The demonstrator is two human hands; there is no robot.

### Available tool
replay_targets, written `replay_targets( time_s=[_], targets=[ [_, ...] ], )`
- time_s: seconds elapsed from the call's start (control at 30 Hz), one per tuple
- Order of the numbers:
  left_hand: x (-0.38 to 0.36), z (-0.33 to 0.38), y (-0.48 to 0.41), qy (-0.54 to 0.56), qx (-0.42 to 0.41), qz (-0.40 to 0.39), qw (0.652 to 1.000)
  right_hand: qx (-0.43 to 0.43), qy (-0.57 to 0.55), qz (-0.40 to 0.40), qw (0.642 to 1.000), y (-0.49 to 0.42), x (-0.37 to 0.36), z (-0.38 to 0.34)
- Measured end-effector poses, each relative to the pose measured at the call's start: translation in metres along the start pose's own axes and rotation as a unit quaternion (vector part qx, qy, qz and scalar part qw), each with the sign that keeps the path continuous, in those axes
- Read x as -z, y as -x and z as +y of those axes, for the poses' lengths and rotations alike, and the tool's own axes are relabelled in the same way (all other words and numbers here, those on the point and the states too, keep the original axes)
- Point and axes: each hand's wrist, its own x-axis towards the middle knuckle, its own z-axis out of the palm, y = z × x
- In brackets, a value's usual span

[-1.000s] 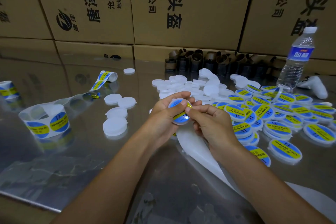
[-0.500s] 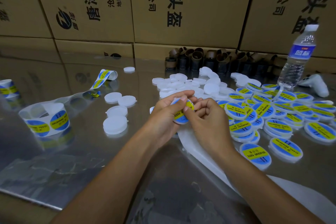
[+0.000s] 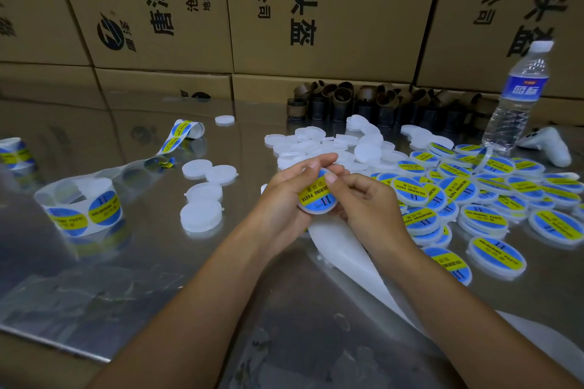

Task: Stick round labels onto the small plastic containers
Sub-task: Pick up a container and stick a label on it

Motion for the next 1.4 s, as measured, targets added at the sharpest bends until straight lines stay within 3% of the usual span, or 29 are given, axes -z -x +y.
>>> replay_targets(
  time_s=[0.2,0.4,0.8,1.03,1.4],
  targets=[
    [0.0005,0.0,0.0,-0.031,0.003,0.003,1.0,-0.013,-0.035,-0.001,0.999,-0.001,0.0006,-0.0009],
    [0.0022,-0.004,0.0003,-0.106,0.014,0.037,0.994,-0.008,-0.036,0.058,0.998,-0.0028,0.0019,-0.0016],
    [-0.0004,-0.006,0.0048,-0.191,0.012,0.007,0.982,0.017,0.044,0.134,0.99,-0.0025,0.0026,-0.0026],
    [0.0022,-0.0035,0.0032,-0.19,-0.022,0.069,0.979,0.037,0.069,0.093,0.993,-0.0042,0.0029,0.0005],
    [0.0016,-0.0024,0.0031,-0.164,-0.026,0.092,0.982,0.071,0.081,0.052,0.993,-0.003,0.0048,0.0014]
  ],
)
